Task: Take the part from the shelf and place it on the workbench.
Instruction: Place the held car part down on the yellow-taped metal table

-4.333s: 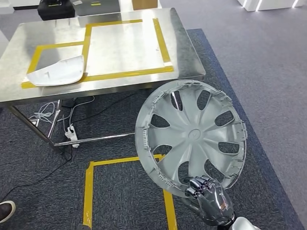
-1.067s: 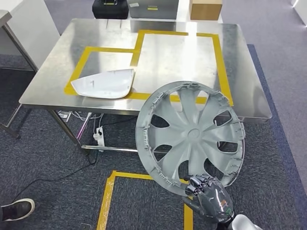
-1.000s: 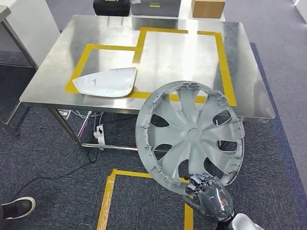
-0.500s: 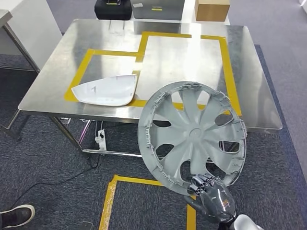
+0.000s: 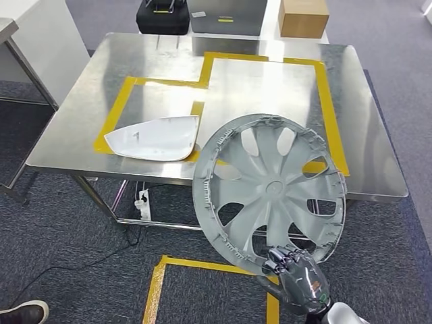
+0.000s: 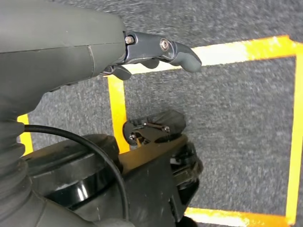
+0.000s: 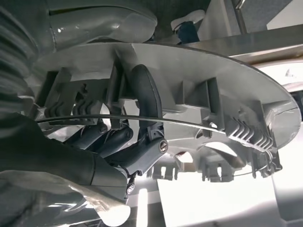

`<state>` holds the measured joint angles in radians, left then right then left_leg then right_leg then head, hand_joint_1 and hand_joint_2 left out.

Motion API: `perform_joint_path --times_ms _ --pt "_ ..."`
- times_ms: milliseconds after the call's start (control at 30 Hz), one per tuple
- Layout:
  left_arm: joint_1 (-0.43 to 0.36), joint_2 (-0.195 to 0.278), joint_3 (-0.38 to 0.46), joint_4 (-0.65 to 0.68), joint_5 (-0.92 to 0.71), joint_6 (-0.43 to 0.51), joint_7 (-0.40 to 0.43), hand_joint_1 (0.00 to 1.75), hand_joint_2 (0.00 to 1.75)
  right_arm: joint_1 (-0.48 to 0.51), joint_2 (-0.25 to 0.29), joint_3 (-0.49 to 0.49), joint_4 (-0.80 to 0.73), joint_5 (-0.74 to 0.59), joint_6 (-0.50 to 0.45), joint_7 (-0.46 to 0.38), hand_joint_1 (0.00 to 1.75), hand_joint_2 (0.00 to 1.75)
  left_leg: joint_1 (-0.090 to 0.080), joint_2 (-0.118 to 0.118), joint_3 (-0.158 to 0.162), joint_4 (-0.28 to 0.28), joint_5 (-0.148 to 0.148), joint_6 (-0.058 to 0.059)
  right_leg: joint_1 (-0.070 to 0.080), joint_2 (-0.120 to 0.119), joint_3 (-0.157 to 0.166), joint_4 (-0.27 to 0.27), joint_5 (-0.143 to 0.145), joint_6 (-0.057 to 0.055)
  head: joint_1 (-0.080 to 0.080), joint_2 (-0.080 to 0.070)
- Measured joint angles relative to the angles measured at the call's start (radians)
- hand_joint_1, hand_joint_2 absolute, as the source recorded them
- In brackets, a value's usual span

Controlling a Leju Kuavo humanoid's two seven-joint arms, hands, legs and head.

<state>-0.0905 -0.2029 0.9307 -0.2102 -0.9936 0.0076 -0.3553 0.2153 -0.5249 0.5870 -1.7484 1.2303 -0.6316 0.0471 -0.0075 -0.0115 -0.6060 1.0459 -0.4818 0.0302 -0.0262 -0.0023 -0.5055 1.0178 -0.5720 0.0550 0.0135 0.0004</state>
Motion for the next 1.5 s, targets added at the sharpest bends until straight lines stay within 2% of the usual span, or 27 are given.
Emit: perform_joint_path --times_ms 67,133,167,200,233,300,333,367,500,567,600,667,700,733,800,867,967,1033,1067,1167,1200,1233,1267,1333,1367,1400,1500 --pt "0.0 -0.001 0.0 0.0 0.0 0.0 0.0 0.0 1.75 -0.001 0.0 -0.001 0.0 -0.001 0.0 0.001 1.75 1.75 0.005 0.0 0.018 -0.018 -0.001 0.011 0.0 0.001 -0.028 0.056 -0.027 0.005 0.004 0.0" --pt "-0.003 -0.003 0.0 0.0 0.0 0.0 -0.001 0.0 1.75 0.0 0.0 0.0 0.001 -0.002 0.0 0.001 1.75 1.75 0.003 0.0 0.029 -0.021 -0.009 0.019 0.001 0.001 -0.108 0.184 -0.068 0.006 0.007 0.0" --pt "-0.003 -0.003 0.0 0.0 0.0 0.0 -0.001 0.0 1.75 0.001 0.001 0.0 0.002 -0.001 0.0 0.0 1.75 1.75 0.002 0.0 0.035 -0.021 -0.015 0.022 0.001 0.001 -0.15 0.242 -0.077 0.008 0.008 0.0" --pt "-0.001 -0.003 0.0 0.0 0.0 0.0 -0.001 0.0 1.75 0.002 0.001 0.0 0.002 -0.001 0.0 0.0 1.75 1.75 0.001 0.0 0.043 -0.021 -0.022 0.022 0.001 0.001 -0.181 0.271 -0.068 0.008 0.008 0.0" --pt "0.0 -0.003 0.0 0.0 0.0 0.0 -0.001 0.0 1.75 0.002 0.001 0.0 0.002 -0.001 0.0 0.0 1.75 1.75 0.0 -0.001 0.053 -0.021 -0.03 0.022 0.001 0.001 -0.194 0.265 -0.038 0.009 0.008 0.0" --pt "0.002 -0.004 0.0 0.0 0.0 0.0 -0.001 0.0 1.75 0.002 0.001 0.0 0.002 -0.001 0.0 0.0 1.75 1.75 0.001 -0.002 0.077 -0.021 -0.05 0.018 0.0 0.001 -0.168 0.162 0.056 0.008 0.008 0.0" --pt "0.001 -0.004 0.0 0.0 0.0 0.0 -0.001 0.0 1.75 0.002 0.001 0.0 0.003 -0.001 0.0 0.0 1.75 1.75 -0.001 -0.003 0.086 -0.02 -0.059 0.013 0.002 0.001 -0.145 0.108 0.086 0.007 0.008 0.0" --pt "0.0 -0.005 0.0 0.0 0.0 0.0 -0.001 0.0 1.75 0.0 0.001 0.0 0.004 -0.001 0.0 0.0 1.75 1.75 -0.002 -0.004 0.09 -0.018 -0.067 0.008 0.003 0.001 -0.123 0.065 0.097 0.003 0.008 0.0" --pt "-0.005 -0.004 -0.001 0.0 0.0 0.0 -0.001 0.0 1.75 0.003 0.001 0.0 0.005 -0.002 -0.001 0.001 1.75 1.75 -0.003 -0.002 0.094 -0.016 -0.082 -0.011 0.005 0.005 -0.099 0.028 0.072 -0.021 0.003 0.0" --pt "-0.007 -0.004 -0.001 0.0 0.0 -0.001 -0.002 0.0 1.75 0.003 0.002 0.0 0.005 -0.004 -0.001 0.001 1.75 1.75 -0.002 -0.001 0.074 0.033 -0.107 -0.023 0.001 0.003 -0.085 0.022 0.065 -0.032 0.0 0.0" --pt "-0.008 -0.004 -0.001 0.0 0.0 -0.001 -0.002 0.0 1.75 0.003 0.002 0.0 0.005 -0.004 -0.001 0.001 1.75 1.75 0.0 0.0 0.043 0.091 -0.128 -0.029 0.001 0.002 -0.078 0.02 0.06 -0.036 -0.001 0.0" --pt "-0.006 -0.003 -0.001 0.0 0.0 -0.002 -0.002 0.0 1.75 0.002 0.002 0.0 0.005 -0.005 -0.001 0.001 1.75 1.75 0.004 0.0 -0.043 0.23 -0.166 -0.037 0.001 0.0 -0.064 0.02 0.048 -0.04 -0.002 0.0" --pt "-0.005 -0.003 -0.001 0.0 0.0 -0.002 -0.002 0.0 1.75 0.002 0.003 0.0 0.005 -0.005 -0.001 0.0 1.75 1.75 0.004 0.0 -0.075 0.272 -0.163 -0.037 0.001 0.001 -0.055 0.02 0.041 -0.04 -0.002 0.0" --pt "-0.003 -0.003 -0.001 0.0 0.0 -0.002 -0.002 0.0 1.75 0.002 0.003 0.0 0.005 -0.005 -0.001 -0.001 1.75 1.75 0.005 0.0 -0.092 0.277 -0.138 -0.035 0.002 0.002 -0.044 0.02 0.033 -0.039 -0.002 0.0" --pt "-0.002 -0.003 -0.001 0.0 0.0 -0.002 -0.002 0.0 1.75 0.001 0.004 0.0 0.005 -0.006 -0.001 -0.005 1.75 1.75 0.002 0.0 -0.075 0.179 -0.04 -0.025 0.003 0.003 -0.017 0.019 0.015 -0.036 -0.002 0.0" --pt "-0.003 -0.002 -0.001 0.0 0.0 -0.002 -0.002 0.0 1.75 -0.003 0.005 0.0 0.006 -0.01 0.0 -0.01 1.75 1.75 -0.005 0.001 -0.04 0.077 0.022 -0.009 0.004 0.004 -0.001 0.015 0.002 -0.031 -0.001 0.0" --pt "-0.005 -0.001 -0.001 0.0 0.002 -0.002 -0.005 0.0 1.75 -0.014 0.01 0.0 0.008 -0.022 0.0 -0.029 1.75 1.75 -0.012 0.002 -0.022 0.032 0.021 0.006 0.002 0.003 0.004 0.003 0.002 -0.015 -0.002 0.0" --pt "-0.007 -0.001 -0.002 0.0 0.002 -0.002 -0.007 0.0 1.75 -0.024 0.015 -0.001 0.01 -0.036 0.002 -0.048 1.75 1.75 -0.007 0.003 -0.003 -0.004 0.016 0.014 0.004 0.001 -0.001 0.005 -0.007 -0.007 0.0 0.0" --pt "-0.008 -0.002 -0.002 0.0 0.001 -0.002 -0.008 0.0 1.75 -0.031 0.017 -0.002 0.013 -0.042 0.003 -0.056 1.75 1.75 -0.003 0.003 0.008 -0.022 0.016 0.017 0.005 0.001 -0.014 0.029 -0.02 -0.004 0.002 0.0" --pt "-0.011 -0.004 -0.003 0.0 -0.001 -0.001 -0.008 0.0 1.75 -0.05 0.025 -0.003 0.025 -0.051 0.006 -0.074 1.75 1.75 0.001 0.003 0.022 -0.037 0.012 0.023 0.004 0.002 -0.12 0.205 -0.078 0.003 0.004 0.0" --pt "-0.011 -0.004 -0.004 0.0 -0.002 -0.002 -0.008 0.0 1.75 -0.054 0.027 -0.004 0.029 -0.054 0.007 -0.081 1.75 1.75 0.0 0.003 0.025 -0.037 0.008 0.024 0.003 0.002 -0.154 0.249 -0.081 0.006 0.004 0.0" --pt "-0.011 -0.005 -0.005 0.0 -0.005 -0.003 -0.008 0.0 1.75 -0.057 0.03 -0.004 0.033 -0.059 0.009 -0.093 1.75 1.75 0.001 0.003 0.029 -0.036 0.004 0.023 0.003 0.001 -0.173 0.26 -0.064 0.008 0.004 0.0" --pt "-0.011 -0.005 -0.008 0.0 -0.009 -0.005 -0.008 0.0 1.75 -0.063 0.035 -0.005 0.037 -0.067 0.013 -0.109 1.75 1.75 0.001 0.002 0.035 -0.034 -0.002 0.021 0.002 0.001 -0.171 0.231 -0.026 0.01 0.004 0.0" --pt "-0.013 -0.005 -0.016 0.0 -0.018 -0.011 -0.008 0.0 1.75 -0.087 0.049 -0.008 0.052 -0.092 0.032 -0.152 1.75 1.75 0.002 0.002 0.047 -0.028 -0.015 0.011 0.0 0.001 -0.132 0.112 0.058 0.013 0.005 0.0" --pt "-0.016 -0.004 -0.02 0.0 -0.022 -0.014 -0.008 0.0 1.75 -0.106 0.059 -0.01 0.063 -0.104 0.045 -0.175 1.75 1.75 0.001 0.002 0.048 -0.022 -0.021 0.006 0.0 0.002 -0.109 0.058 0.079 0.01 0.005 0.0" --pt "-0.019 -0.004 -0.024 0.0 -0.026 -0.018 -0.007 0.0 1.75 -0.127 0.069 -0.011 0.077 -0.114 0.06 -0.196 1.75 1.75 -0.001 0.002 0.047 -0.019 -0.024 0.0 0.001 0.003 -0.096 0.029 0.084 0.004 0.005 0.0" --pt "-0.026 -0.003 -0.037 0.0 -0.037 -0.03 -0.007 0.0 1.75 -0.201 0.104 -0.008 0.129 -0.141 0.104 -0.242 1.75 1.75 -0.002 0.005 0.04 -0.015 -0.025 -0.013 0.004 0.005 -0.09 0.019 0.077 -0.016 0.004 0.0"
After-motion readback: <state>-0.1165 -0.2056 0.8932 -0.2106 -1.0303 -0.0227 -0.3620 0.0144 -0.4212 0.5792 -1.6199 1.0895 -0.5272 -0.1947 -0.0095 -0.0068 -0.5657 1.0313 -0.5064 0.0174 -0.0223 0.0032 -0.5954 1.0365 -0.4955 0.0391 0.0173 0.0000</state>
